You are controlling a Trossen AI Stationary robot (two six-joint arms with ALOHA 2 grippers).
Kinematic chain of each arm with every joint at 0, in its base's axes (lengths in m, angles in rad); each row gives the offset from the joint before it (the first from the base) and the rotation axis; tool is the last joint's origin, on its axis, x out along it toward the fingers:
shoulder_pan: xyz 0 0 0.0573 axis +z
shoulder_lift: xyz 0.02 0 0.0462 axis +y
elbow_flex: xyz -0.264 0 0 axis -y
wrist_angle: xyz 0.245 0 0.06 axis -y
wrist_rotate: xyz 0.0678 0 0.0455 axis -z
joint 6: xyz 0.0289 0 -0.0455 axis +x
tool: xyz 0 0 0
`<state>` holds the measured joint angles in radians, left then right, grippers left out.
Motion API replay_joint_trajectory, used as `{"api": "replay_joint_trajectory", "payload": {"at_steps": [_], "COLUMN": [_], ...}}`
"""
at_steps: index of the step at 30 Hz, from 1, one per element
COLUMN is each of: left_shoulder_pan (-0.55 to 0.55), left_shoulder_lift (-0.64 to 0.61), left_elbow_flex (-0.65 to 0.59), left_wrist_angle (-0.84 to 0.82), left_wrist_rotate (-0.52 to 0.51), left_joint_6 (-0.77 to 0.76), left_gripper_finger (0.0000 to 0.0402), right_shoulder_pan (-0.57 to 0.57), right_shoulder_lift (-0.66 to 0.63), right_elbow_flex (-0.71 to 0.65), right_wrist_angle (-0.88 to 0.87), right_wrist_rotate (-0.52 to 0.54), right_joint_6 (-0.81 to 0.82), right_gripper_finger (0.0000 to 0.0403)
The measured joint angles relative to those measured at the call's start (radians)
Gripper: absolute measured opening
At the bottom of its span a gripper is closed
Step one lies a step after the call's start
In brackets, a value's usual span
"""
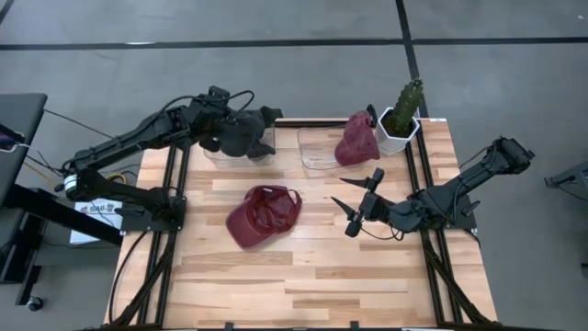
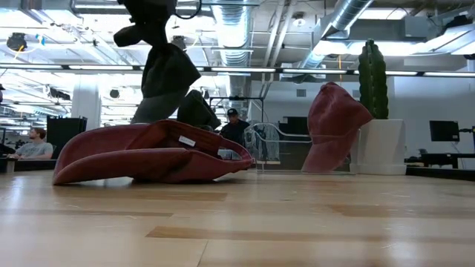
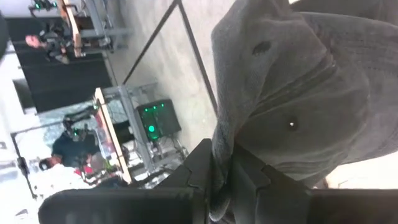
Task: Pick & Place hat
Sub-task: Put the black cap into the left transparent bin
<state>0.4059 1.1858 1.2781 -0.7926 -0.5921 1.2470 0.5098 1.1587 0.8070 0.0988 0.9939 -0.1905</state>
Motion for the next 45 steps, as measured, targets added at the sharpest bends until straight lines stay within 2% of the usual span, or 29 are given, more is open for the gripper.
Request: {"api": "replay_joint_trajectory", "payload": {"at_steps": [6,9,14,16,23,35,45], "left_shoulder_pan": [0.004,-0.007,-0.018,-0.014,0.034,0.107,0.114], "left_shoulder_lift": [-0.011,-0.02,-0.027,-0.025,-0.018,-0.018,-0.028], "left_elbow_flex": [0.0,0.0,0.0,0.0,-0.003,-0.202,-0.221], "left_wrist_angle": [0.001,0.0,-0.006,-0.006,0.009,0.295,0.308], "left_wrist_rotate": [-0.006,0.005,0.163,0.196,0.222,0.205,0.308], "left_joint_6": [-0.038,0.038,0.183,0.226,0.364,0.652,0.554], "left_gripper_finger": [0.0035,0.0034,0.0035,0.0034,0.0032,0.0032,0.0038], "right_shoulder_pan": [-0.001,-0.001,-0.001,-0.001,-0.001,-0.001,-0.014], "right_shoulder_lift": [0.0,0.0,0.0,0.0,0.0,0.0,0.0], "right_elbow_flex": [0.0,0.0,0.0,0.0,0.0,0.0,0.0], "right_wrist_angle": [-0.018,-0.018,-0.018,-0.018,-0.024,-0.04,-0.04], "right_wrist_rotate": [0.0,0.0,0.0,0.0,0.0,0.0,0.0], "right_joint_6": [0.0,0.0,0.0,0.0,0.0,0.0,0.0], "right_gripper_finger": [0.0249,0.0249,0.0249,0.0249,0.0249,0.0249,0.0249]}}
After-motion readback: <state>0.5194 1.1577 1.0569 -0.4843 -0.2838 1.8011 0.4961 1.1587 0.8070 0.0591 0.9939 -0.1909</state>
